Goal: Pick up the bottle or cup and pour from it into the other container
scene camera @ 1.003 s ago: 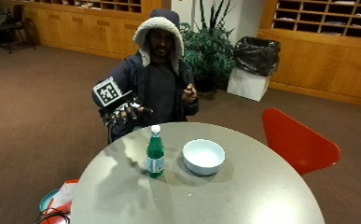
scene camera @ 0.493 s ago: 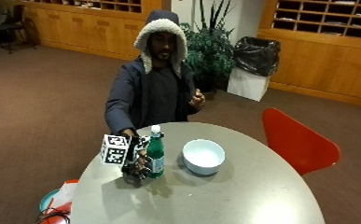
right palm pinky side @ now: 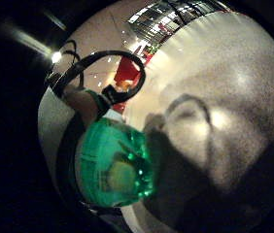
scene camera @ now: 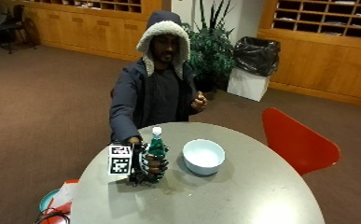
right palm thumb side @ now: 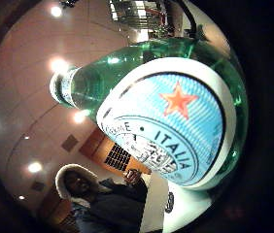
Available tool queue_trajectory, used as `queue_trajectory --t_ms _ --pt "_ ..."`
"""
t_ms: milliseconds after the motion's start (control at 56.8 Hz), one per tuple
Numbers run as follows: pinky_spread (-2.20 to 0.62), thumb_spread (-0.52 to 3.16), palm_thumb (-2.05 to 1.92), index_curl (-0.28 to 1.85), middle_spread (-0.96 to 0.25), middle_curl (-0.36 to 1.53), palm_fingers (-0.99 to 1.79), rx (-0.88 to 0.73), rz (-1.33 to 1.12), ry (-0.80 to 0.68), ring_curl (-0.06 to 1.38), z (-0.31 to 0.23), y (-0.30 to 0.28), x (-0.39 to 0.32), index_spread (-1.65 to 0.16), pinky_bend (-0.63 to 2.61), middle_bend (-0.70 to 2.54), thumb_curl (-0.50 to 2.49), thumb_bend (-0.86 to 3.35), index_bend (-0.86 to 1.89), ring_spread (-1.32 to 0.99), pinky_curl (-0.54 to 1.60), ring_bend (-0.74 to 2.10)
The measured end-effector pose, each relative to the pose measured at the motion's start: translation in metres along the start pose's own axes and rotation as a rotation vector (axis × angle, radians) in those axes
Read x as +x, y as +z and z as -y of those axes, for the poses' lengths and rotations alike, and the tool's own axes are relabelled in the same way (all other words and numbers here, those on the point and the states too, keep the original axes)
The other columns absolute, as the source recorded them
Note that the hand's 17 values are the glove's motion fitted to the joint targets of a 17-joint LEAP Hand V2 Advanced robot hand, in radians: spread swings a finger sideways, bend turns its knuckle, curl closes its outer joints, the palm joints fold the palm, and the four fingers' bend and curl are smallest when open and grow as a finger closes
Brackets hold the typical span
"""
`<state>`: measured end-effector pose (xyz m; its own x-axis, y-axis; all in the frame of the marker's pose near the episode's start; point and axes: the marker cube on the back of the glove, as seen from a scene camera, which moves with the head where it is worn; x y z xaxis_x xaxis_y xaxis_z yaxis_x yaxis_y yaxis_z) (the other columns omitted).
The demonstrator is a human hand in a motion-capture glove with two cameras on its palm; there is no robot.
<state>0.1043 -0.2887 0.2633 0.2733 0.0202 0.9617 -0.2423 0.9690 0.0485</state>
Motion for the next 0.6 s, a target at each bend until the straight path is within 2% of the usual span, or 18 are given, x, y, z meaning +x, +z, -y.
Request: queue_trajectory --t_ms 123,299,387,599 --pt "0.16 0.64 0.99 0.28 -0.23 0.41 1.14 -0.005 -0.021 0.017 0.37 0.003 -0.002 -0.007 -0.32 0.31 0.35 0.5 -0.02 0.1 -0.15 0.37 0.59" --pt "0.09 0.57 0.99 0.28 -0.23 0.42 1.14 0.031 0.003 -0.056 0.39 -0.002 -0.011 -0.047 -0.31 0.35 0.35 0.54 -0.03 0.1 -0.18 0.38 0.59" --pt "0.07 0.54 0.99 0.27 -0.24 0.43 1.14 0.021 -0.06 -0.144 0.4 -0.006 -0.015 -0.085 -0.31 0.36 0.35 0.55 -0.04 0.1 -0.18 0.38 0.6" --pt "0.02 0.5 0.98 0.27 -0.23 0.44 1.13 -0.08 -0.378 -0.183 0.41 -0.016 -0.012 -0.17 -0.29 0.38 0.35 0.58 -0.04 0.11 -0.19 0.39 0.6"
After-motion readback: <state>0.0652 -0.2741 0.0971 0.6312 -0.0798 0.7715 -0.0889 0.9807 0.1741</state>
